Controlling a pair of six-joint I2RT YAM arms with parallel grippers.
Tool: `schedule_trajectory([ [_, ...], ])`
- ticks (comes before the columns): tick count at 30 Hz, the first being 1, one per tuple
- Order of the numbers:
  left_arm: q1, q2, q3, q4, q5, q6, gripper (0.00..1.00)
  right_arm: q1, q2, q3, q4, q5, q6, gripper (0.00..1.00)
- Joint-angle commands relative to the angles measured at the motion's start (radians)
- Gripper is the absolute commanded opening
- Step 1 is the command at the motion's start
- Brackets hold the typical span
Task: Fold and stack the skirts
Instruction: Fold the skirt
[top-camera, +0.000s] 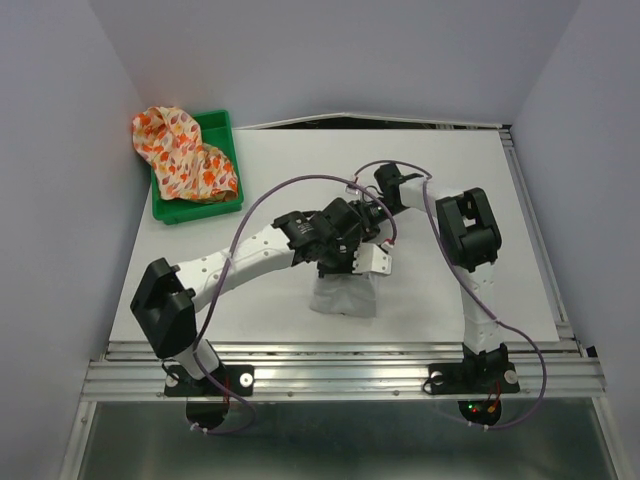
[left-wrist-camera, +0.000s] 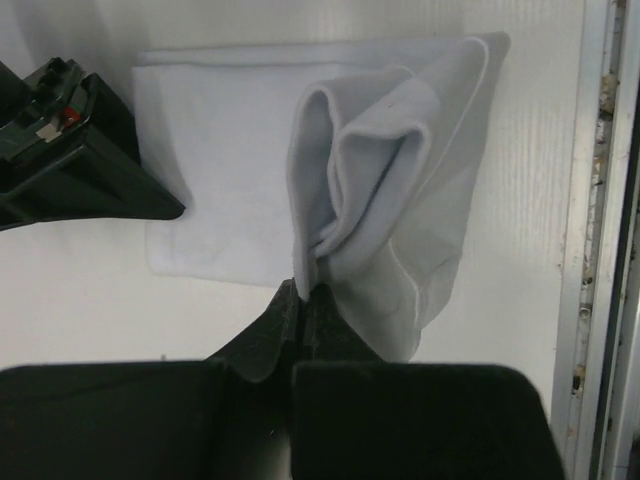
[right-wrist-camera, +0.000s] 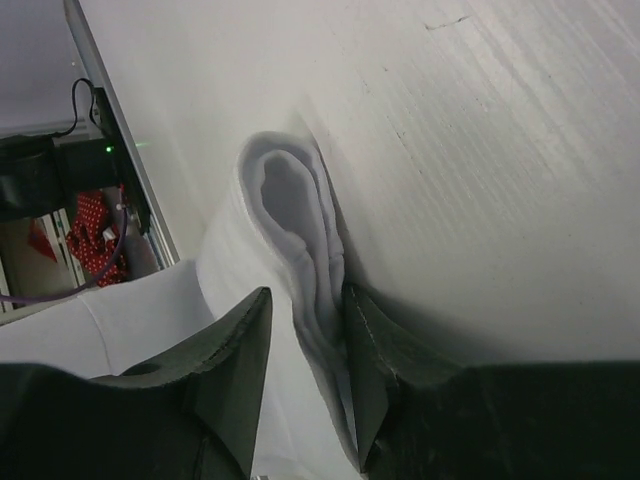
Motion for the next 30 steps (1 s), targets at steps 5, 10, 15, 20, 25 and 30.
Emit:
schedule_trajectory([
  [5, 0.052, 0.088, 0.074, 0.133, -0.067, 0.059, 0.0, 0.037, -0.01, -0.032, -0.009, 0.022, -0.039, 0.41],
  [10, 0.066, 0.139, 0.071, 0.229, -0.117, 0.053, 0.0, 0.037, -0.002, -0.035, -0.008, 0.007, -0.039, 0.41],
  [15, 0.078, 0.163, 0.053, 0.3, -0.151, 0.063, 0.0, 0.046, 0.001, -0.039, -0.009, -0.007, -0.04, 0.41],
  [20, 0.083, 0.199, 0.045, 0.341, -0.185, 0.092, 0.0, 0.046, 0.005, -0.035, -0.011, -0.016, -0.036, 0.41],
  [25, 0.083, 0.231, 0.031, 0.372, -0.203, 0.104, 0.0, 0.046, 0.005, -0.03, -0.014, -0.018, -0.036, 0.4],
  [30, 0.085, 0.242, -0.01, 0.424, -0.235, 0.11, 0.0, 0.046, 0.009, -0.026, -0.012, -0.008, -0.028, 0.41],
])
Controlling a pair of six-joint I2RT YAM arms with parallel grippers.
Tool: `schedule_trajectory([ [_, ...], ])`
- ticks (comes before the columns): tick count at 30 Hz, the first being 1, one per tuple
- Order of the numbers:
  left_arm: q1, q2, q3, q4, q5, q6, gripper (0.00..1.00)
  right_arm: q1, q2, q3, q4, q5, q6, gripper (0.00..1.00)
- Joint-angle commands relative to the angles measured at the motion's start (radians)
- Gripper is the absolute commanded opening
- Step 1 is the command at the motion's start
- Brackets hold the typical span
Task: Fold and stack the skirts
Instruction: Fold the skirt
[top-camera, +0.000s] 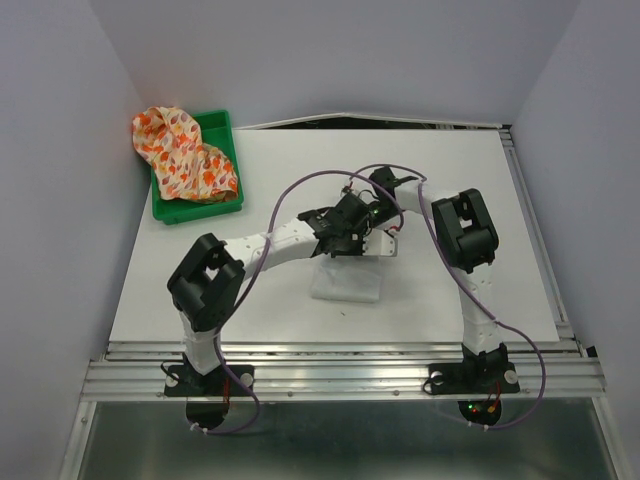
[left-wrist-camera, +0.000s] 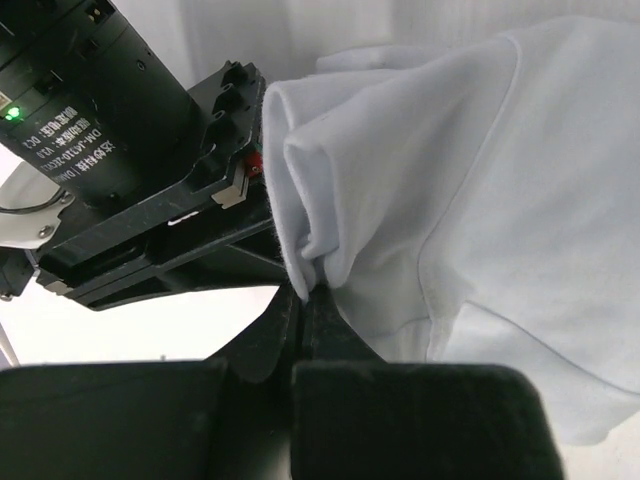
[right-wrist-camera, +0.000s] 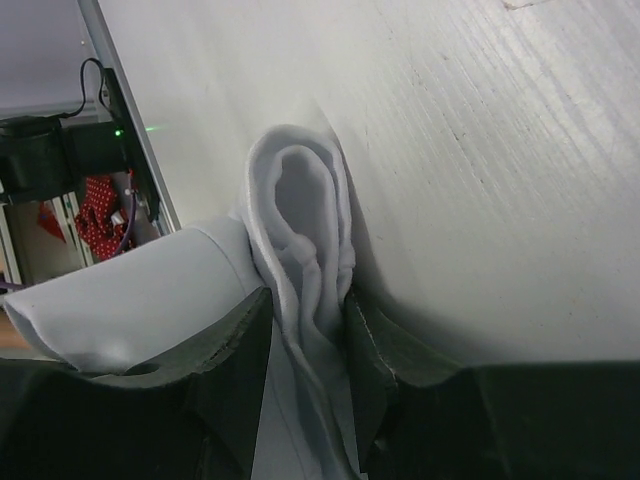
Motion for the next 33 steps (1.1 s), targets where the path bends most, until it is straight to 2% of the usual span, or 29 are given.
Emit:
schedule_trajectory([
  [1, 0.008, -0.009, -0.041, 0.091, -0.043, 0.022, 0.0, 0.014, 0.01, -0.009, -0.01, 0.064, -0.023, 0.42],
  [3, 0.008, -0.003, -0.05, 0.092, -0.05, 0.022, 0.0, 0.014, 0.012, 0.002, -0.01, 0.078, -0.016, 0.45],
  [6, 0.009, 0.009, -0.073, 0.103, -0.06, 0.013, 0.0, 0.014, 0.009, 0.031, -0.012, 0.118, 0.004, 0.62],
  [9, 0.008, 0.009, -0.084, 0.112, -0.06, 0.008, 0.01, 0.014, -0.002, 0.06, -0.01, 0.162, 0.03, 0.76],
  [12, 0.009, 0.023, -0.073, 0.112, -0.06, 0.002, 0.15, 0.014, -0.018, 0.126, -0.009, 0.208, 0.058, 0.86],
  [14, 0.009, 0.023, -0.07, 0.117, -0.054, 0.002, 0.19, 0.005, -0.022, 0.155, -0.009, 0.245, 0.081, 0.89],
  [15, 0.009, 0.022, -0.07, 0.118, -0.046, 0.0, 0.21, 0.005, -0.021, 0.171, -0.009, 0.259, 0.087, 0.97],
  [18, 0.008, 0.028, -0.059, 0.12, -0.044, -0.003, 0.27, -0.035, -0.008, 0.226, -0.009, 0.316, 0.124, 0.99],
  [21, 0.009, 0.025, -0.07, 0.146, -0.052, 0.0, 0.28, -0.082, 0.018, 0.27, -0.004, 0.345, 0.159, 0.98],
  [28, 0.009, 0.026, -0.069, 0.18, -0.06, -0.001, 0.31, -0.124, 0.029, 0.281, -0.004, 0.308, 0.168, 0.86],
  [29, 0.009, 0.028, -0.067, 0.184, -0.084, 0.002, 0.36, -0.124, 0.022, 0.277, -0.004, 0.294, 0.171, 0.86],
  [30, 0.009, 0.034, -0.058, 0.183, -0.101, 0.005, 0.57, -0.124, 0.016, 0.263, -0.005, 0.291, 0.168, 0.86],
  [32, 0.011, 0.032, -0.049, 0.178, -0.106, -0.004, 0.72, -0.133, -0.014, 0.252, -0.004, 0.288, 0.168, 0.86],
  [33, 0.014, 0.025, -0.043, 0.174, -0.101, -0.025, 0.74, -0.133, -0.028, 0.246, -0.002, 0.288, 0.168, 0.86],
])
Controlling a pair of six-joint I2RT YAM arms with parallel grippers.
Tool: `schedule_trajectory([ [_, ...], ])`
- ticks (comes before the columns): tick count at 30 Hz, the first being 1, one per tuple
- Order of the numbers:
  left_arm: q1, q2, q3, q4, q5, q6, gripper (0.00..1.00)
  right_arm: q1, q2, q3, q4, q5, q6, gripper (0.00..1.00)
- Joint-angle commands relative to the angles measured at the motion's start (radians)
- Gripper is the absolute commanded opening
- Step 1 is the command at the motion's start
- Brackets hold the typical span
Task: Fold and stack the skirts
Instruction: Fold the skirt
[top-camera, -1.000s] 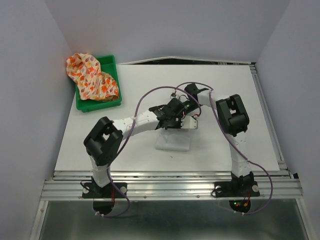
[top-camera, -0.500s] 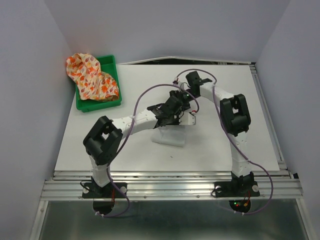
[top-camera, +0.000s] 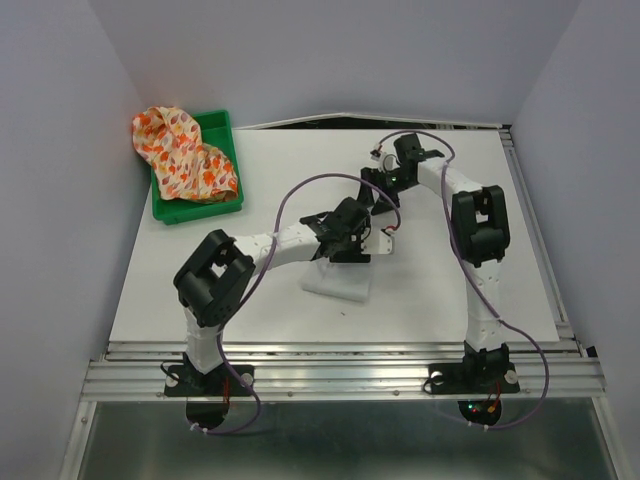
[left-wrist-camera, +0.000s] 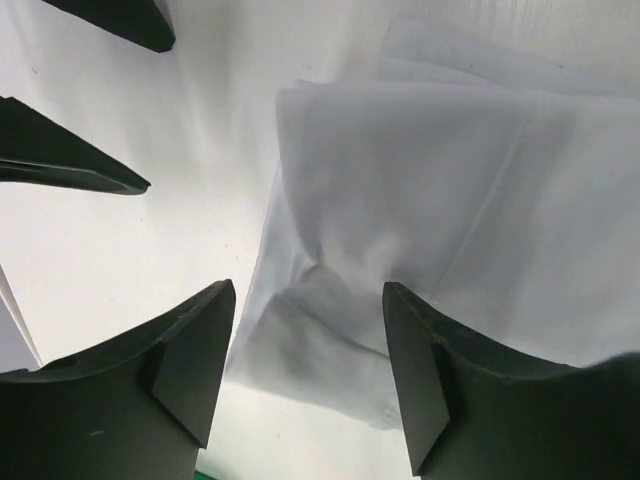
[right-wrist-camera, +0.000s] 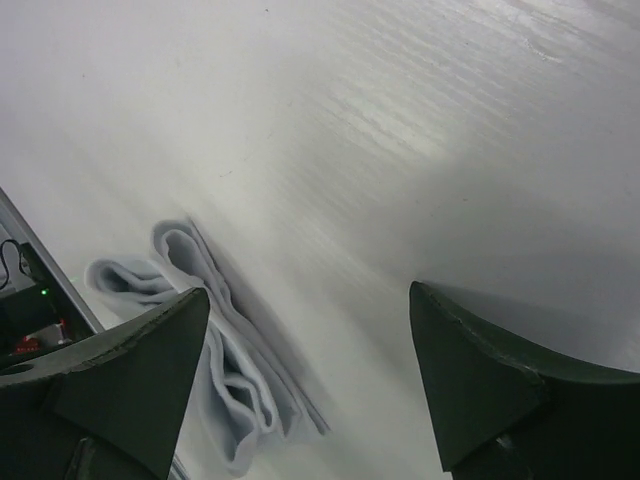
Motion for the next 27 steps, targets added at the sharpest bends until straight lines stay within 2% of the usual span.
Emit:
schedule_trajectory([
  [1, 0.005, -0.029, 0.038, 0.009, -0.01, -0.042, 0.79, 0.0, -0.064, -0.011, 0.012, -0.016, 0.004, 0.86],
  [6, 0.049, -0.153, 0.075, -0.004, -0.008, -0.155, 0.83, -0.103, -0.155, -0.005, 0.011, -0.022, 0.042, 0.85],
  [7, 0.061, -0.202, 0.083, -0.001, -0.011, -0.177, 0.99, -0.123, -0.171, -0.005, 0.014, -0.03, 0.047, 0.84],
  [11, 0.155, -0.297, 0.132, -0.031, 0.003, -0.41, 0.99, -0.165, -0.286, -0.051, 0.014, -0.095, 0.048, 0.83],
  [14, 0.232, -0.343, 0.179, -0.114, 0.149, -0.567, 0.99, -0.165, -0.415, -0.178, 0.095, -0.201, 0.167, 0.84],
  [16, 0.303, -0.398, 0.155, -0.119, 0.232, -0.651, 0.99, -0.149, -0.501, -0.324, 0.216, -0.275, 0.251, 0.84],
  [17, 0.328, -0.42, 0.14, -0.101, 0.309, -0.738, 0.99, -0.139, -0.526, -0.374, 0.259, -0.342, 0.324, 0.84],
  [20, 0.429, -0.49, 0.077, -0.068, 0.407, -0.821, 0.99, -0.053, -0.604, -0.575, 0.481, -0.436, 0.436, 0.84],
  [21, 0.453, -0.503, 0.062, -0.068, 0.461, -0.858, 0.99, 0.002, -0.616, -0.624, 0.636, -0.45, 0.552, 0.85],
  [22, 0.48, -0.513, 0.061, -0.068, 0.492, -0.87, 0.99, 0.003, -0.623, -0.675, 0.735, -0.465, 0.62, 0.86],
  [23, 0.505, -0.533, 0.045, -0.068, 0.521, -0.878, 0.99, 0.057, -0.623, -0.764, 0.832, -0.473, 0.683, 0.87],
  [24, 0.546, -0.542, 0.035, -0.071, 0.565, -0.881, 0.99, 0.084, -0.601, -0.799, 1.001, -0.481, 0.793, 0.88],
  [27, 0.588, -0.588, -0.017, -0.071, 0.575, -0.883, 0.99, 0.162, -0.506, -0.892, 1.232, -0.481, 1.014, 0.88],
])
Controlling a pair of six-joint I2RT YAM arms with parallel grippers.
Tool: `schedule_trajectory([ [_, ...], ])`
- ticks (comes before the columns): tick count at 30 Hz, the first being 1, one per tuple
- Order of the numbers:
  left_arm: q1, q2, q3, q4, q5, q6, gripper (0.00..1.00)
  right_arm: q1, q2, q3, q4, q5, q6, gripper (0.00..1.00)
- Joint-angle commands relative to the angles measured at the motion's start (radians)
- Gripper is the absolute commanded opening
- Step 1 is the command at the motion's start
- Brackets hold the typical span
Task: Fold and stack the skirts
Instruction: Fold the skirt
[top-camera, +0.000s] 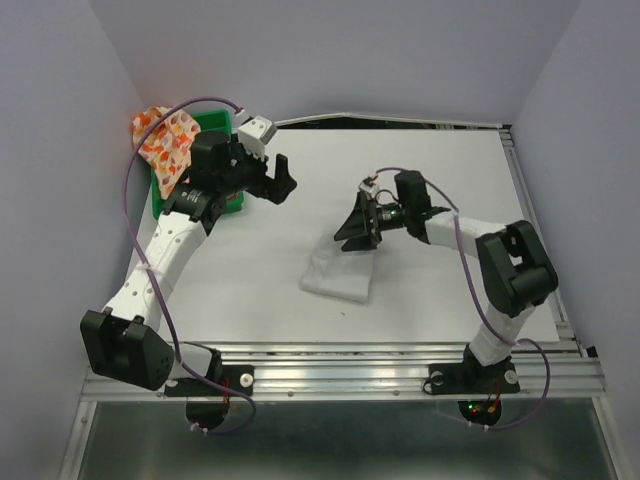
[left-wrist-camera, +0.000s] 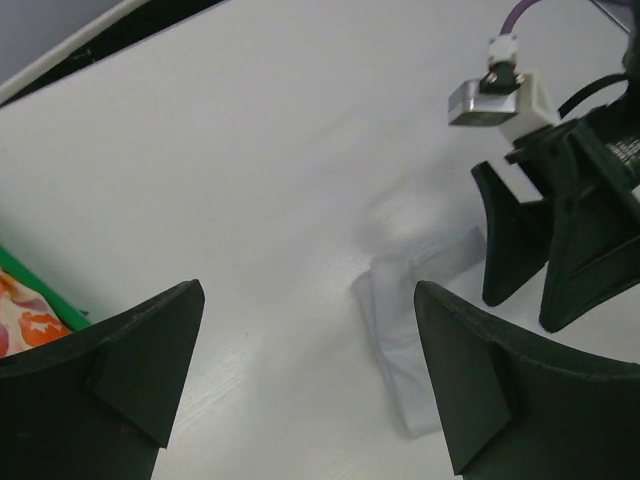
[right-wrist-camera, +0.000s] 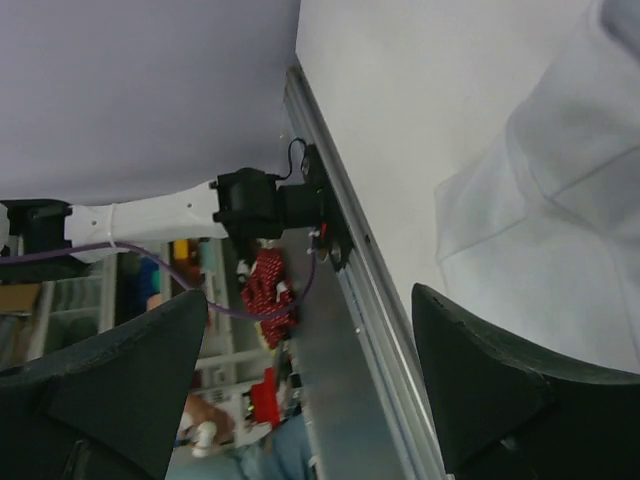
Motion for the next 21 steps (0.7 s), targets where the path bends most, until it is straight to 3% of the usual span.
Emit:
schedule_trajectory([
  [1, 0.042, -0.077, -0.08, 0.002, 0.12, -0.069, 0.99, 0.064, 0.104, -0.098, 0.616, -0.046, 0.464, 0.88],
  [2, 0.048, -0.091, -0.097, 0.005, 0.12, -0.068, 0.99, 0.075, 0.131, -0.117, 0.724, -0.035, 0.465, 0.88],
  [3, 0.05, -0.103, -0.114, 0.01, 0.12, -0.071, 0.99, 0.075, 0.194, -0.144, 0.929, -0.021, 0.579, 0.86],
  [5, 0.053, -0.136, -0.154, 0.015, 0.121, -0.071, 0.99, 0.075, 0.268, -0.143, 1.087, 0.003, 0.675, 0.8],
  [8, 0.056, -0.16, -0.193, 0.013, 0.117, -0.074, 0.99, 0.061, 0.4, -0.086, 1.224, 0.011, 0.721, 0.72],
  [11, 0.06, -0.171, -0.214, 0.013, 0.114, -0.076, 0.99, 0.043, 0.484, -0.036, 1.241, 0.023, 0.692, 0.69],
  [19, 0.065, -0.165, -0.226, 0.022, 0.088, -0.077, 0.99, -0.058, 0.552, 0.059, 0.754, 0.016, 0.319, 0.67],
  [20, 0.065, -0.162, -0.225, 0.024, 0.086, -0.079, 0.99, -0.09, 0.557, 0.139, 0.657, 0.011, 0.227, 0.67],
  [21, 0.065, -0.162, -0.222, 0.022, 0.088, -0.08, 0.99, -0.104, 0.563, 0.197, 0.379, 0.017, 0.013, 0.66],
])
